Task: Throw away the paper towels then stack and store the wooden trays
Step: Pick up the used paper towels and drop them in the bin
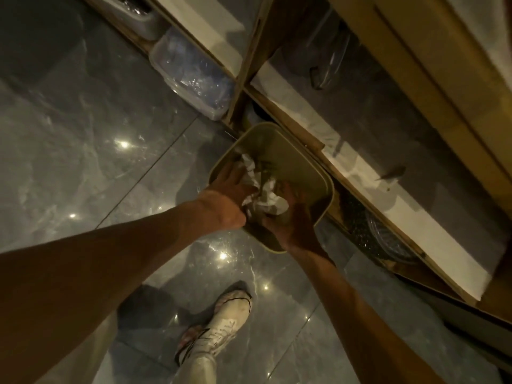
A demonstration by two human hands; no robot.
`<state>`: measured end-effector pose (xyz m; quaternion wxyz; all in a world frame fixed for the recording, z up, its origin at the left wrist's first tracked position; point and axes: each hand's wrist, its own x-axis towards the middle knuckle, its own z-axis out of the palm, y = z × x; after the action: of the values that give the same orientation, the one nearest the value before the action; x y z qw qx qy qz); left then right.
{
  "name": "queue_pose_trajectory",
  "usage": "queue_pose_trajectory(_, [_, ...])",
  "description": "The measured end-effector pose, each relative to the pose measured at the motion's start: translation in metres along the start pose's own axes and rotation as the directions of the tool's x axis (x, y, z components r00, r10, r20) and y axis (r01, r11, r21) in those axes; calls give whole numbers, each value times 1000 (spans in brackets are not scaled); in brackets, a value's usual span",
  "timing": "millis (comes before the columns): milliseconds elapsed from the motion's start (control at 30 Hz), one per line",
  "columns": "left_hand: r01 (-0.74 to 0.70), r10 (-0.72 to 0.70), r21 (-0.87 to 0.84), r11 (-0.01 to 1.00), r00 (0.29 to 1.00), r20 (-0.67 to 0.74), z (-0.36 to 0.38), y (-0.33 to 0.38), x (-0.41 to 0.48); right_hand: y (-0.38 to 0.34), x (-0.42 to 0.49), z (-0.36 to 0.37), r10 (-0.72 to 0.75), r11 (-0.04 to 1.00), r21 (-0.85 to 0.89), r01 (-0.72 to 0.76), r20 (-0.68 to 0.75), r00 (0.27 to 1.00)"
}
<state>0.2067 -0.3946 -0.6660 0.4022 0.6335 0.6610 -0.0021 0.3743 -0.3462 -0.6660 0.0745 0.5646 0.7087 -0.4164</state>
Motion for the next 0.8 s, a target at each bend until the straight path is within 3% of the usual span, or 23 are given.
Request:
queue_pose_trajectory(100, [143,-150,71,987,984,98,-19,9,-29,-7,-28,-22,-22,1000,-6,23,49,999])
queue_pose_trajectory(267, [138,-143,111,984,989,37,-71,22,-96,-40,-99,-59,110,988,-123,-96,119,987])
queue_pose_trajectory(333, [146,-151,124,982,988,34,-101,24,-132,-69,-127,-77,149,985,-99,-142,64,987])
queue_pose_trajectory(433, [141,-139,193,971,990,-23,-148,32,-197,-126,-175,-104,85,990,-114,-85,-4,996])
queue_pose_trajectory(800, [143,-124,133,981,982,-143,-341,91,-401,-327,-345,-186,104,995,20,-102,-230,968])
